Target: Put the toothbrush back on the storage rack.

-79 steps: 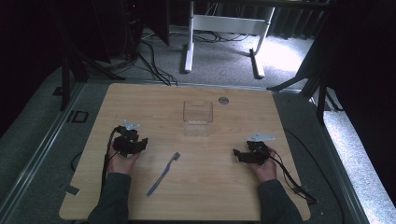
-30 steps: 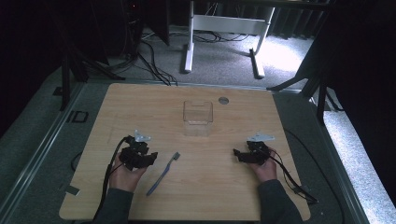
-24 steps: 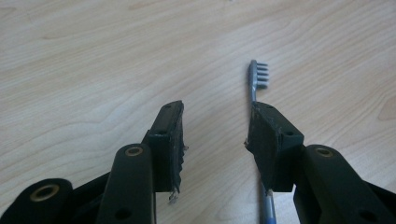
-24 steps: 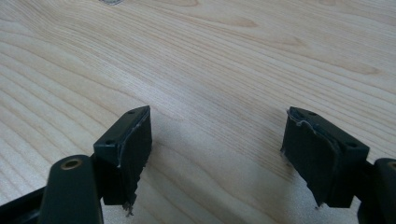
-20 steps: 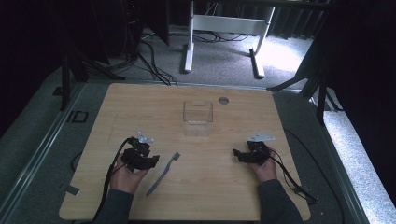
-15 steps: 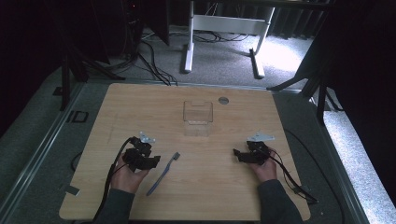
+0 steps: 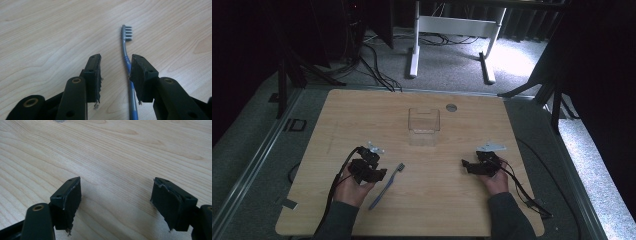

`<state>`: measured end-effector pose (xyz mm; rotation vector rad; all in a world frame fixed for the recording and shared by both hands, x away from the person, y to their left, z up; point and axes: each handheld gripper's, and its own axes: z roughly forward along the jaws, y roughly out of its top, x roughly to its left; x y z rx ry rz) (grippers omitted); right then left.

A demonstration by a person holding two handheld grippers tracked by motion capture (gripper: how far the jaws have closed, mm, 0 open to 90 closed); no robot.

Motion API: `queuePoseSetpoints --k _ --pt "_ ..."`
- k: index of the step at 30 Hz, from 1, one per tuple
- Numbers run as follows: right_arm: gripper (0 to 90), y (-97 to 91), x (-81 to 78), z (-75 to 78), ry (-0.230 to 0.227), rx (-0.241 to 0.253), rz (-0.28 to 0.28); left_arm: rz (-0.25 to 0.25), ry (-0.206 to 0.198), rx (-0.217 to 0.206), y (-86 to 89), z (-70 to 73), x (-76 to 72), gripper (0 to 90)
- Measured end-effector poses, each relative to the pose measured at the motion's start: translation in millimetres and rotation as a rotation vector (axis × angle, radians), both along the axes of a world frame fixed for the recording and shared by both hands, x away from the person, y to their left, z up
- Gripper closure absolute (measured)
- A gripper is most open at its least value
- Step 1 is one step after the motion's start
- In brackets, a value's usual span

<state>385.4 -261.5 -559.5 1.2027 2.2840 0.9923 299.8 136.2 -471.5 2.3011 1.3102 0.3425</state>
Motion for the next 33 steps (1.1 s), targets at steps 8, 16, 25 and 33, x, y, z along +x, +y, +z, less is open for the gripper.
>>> queuePoseSetpoints --k 8,16,25,33 --pt "23.6 0.0 0.0 0.0 0.0 0.0 0.0 -0.014 0.02 0.006 -3.8 -1.3 0.5 60.5" --pt "23.6 0.0 0.0 0.0 0.0 0.0 -0.001 -0.041 0.042 0.023 -9.4 -3.8 0.1 63.3" --pt "23.6 0.0 0.0 0.0 0.0 0.0 0.0 -0.048 0.053 0.046 -12.6 -4.9 -0.1 62.8" --pt "23.6 0.0 0.0 0.0 0.0 0.0 0.0 -0.058 0.08 0.058 -16.3 -6.8 -0.1 62.8"
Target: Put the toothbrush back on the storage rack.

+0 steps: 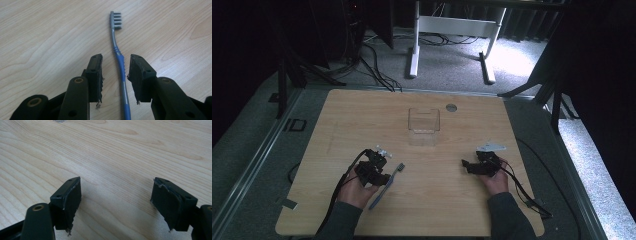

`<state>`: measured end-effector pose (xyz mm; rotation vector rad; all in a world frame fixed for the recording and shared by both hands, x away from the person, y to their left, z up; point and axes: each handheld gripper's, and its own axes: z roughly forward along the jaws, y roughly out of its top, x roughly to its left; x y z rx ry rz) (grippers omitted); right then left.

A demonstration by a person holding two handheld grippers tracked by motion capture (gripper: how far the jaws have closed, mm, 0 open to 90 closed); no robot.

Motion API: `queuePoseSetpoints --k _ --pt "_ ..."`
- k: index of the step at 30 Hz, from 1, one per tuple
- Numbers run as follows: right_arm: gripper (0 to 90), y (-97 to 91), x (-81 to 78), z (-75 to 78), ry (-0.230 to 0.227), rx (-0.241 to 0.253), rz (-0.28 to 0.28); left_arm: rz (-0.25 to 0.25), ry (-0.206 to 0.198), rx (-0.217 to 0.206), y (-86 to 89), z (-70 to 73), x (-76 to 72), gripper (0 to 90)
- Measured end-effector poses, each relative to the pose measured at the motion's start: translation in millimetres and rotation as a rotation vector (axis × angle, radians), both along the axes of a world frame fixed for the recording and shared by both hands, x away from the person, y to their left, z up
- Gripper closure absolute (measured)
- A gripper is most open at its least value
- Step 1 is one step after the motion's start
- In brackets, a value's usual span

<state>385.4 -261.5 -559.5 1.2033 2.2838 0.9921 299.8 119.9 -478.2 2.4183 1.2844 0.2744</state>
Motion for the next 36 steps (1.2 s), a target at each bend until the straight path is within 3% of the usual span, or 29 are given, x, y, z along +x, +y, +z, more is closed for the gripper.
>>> queuePoseSetpoints --k 36 --pt "23.6 0.0 0.0 0.0 0.001 0.0 0.0 -0.022 0.087 0.051 -8.0 -12.4 10.1 66.5"
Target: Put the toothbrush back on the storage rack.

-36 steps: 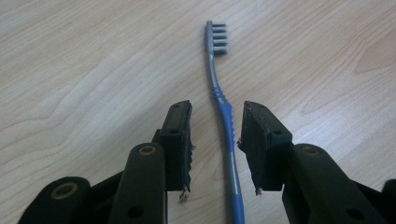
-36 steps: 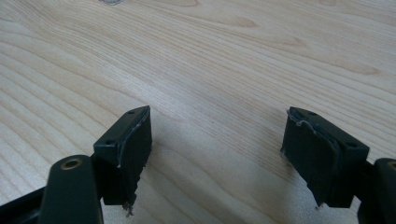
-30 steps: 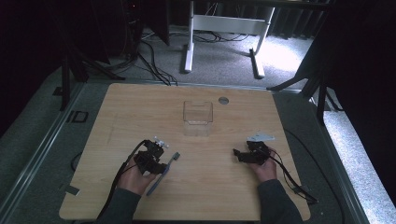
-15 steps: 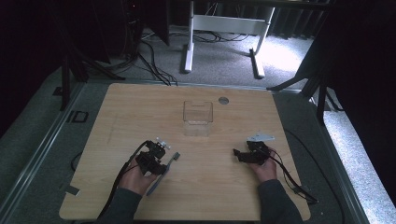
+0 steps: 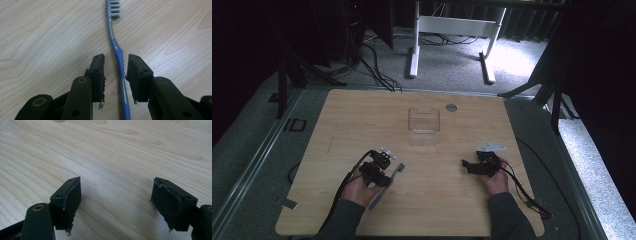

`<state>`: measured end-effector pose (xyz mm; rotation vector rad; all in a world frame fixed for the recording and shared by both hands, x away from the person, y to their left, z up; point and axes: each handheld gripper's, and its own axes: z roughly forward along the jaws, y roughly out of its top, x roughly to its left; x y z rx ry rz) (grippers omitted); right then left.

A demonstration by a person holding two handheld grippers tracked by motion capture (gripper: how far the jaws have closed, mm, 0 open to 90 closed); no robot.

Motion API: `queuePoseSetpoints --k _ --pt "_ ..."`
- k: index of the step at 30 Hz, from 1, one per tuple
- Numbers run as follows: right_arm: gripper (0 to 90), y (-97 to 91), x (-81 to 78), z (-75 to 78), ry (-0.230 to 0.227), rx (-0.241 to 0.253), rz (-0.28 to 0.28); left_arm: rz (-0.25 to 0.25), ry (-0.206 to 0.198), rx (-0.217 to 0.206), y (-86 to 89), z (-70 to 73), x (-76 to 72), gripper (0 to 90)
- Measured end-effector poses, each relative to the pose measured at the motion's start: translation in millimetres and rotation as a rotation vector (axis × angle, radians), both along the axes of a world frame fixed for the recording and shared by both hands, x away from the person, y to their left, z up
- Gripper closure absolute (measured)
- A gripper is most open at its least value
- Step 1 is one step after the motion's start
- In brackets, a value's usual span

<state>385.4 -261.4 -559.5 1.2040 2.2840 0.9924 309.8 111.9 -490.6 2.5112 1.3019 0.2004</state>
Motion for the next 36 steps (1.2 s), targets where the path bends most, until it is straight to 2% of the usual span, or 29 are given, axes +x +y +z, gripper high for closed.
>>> queuePoseSetpoints --k 15,27,36 --pt "23.6 0.0 0.0 0.0 0.0 0.0 0.0 -0.011 0.057 0.013 -5.4 -5.3 6.0 67.5" --pt "23.6 -0.1 0.1 0.0 -0.001 -0.001 0.001 0.007 0.111 0.022 -6.6 -13.9 12.8 68.5" --pt "23.6 -0.1 0.1 0.0 -0.001 -0.001 0.0 0.007 0.132 0.028 -10.9 -18.0 15.4 69.8"
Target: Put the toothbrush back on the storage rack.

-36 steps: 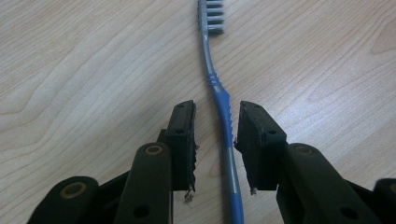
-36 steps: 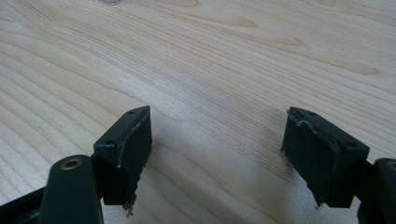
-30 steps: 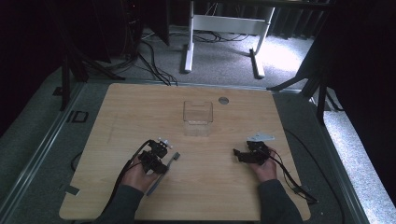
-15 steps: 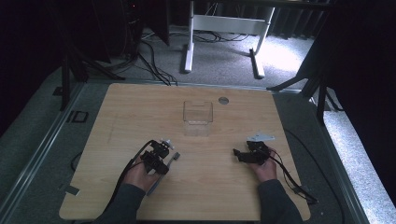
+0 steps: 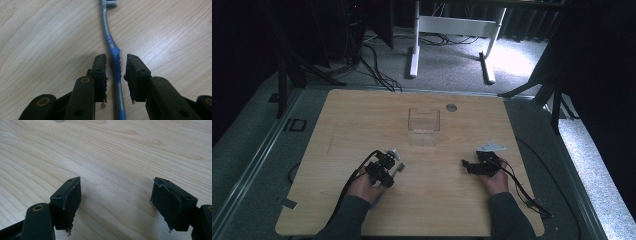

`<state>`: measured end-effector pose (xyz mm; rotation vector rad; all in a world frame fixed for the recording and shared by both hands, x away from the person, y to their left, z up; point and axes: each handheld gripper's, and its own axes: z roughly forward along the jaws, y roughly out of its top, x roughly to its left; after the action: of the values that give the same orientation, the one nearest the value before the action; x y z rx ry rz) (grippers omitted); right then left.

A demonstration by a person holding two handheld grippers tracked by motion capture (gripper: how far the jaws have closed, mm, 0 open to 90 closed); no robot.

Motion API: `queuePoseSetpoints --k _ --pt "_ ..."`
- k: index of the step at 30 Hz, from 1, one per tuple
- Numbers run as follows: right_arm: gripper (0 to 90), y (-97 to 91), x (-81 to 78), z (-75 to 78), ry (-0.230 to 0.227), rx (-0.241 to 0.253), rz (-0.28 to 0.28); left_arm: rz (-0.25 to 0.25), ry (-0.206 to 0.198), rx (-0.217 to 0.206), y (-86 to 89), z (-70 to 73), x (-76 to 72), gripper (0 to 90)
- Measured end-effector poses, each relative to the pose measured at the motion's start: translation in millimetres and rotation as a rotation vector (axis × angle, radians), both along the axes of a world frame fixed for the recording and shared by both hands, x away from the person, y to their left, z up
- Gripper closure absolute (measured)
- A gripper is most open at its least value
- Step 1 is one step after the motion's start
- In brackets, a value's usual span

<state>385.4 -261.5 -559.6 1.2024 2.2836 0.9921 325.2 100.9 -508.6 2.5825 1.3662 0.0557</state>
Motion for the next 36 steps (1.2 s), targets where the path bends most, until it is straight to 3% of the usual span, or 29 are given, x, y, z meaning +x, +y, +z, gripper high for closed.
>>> queuePoseSetpoints --k 13,25,36 --pt "23.6 0.0 0.0 0.0 0.0 0.0 0.0 -0.013 0.041 0.033 -2.6 -8.0 5.0 73.7" --pt "23.6 0.0 -0.1 0.0 0.001 0.0 0.0 -0.018 0.043 0.069 -6.0 -9.2 7.4 78.9" --pt "23.6 0.0 0.0 0.0 0.0 0.0 0.0 -0.05 0.033 0.051 -0.3 -6.0 8.3 81.8"
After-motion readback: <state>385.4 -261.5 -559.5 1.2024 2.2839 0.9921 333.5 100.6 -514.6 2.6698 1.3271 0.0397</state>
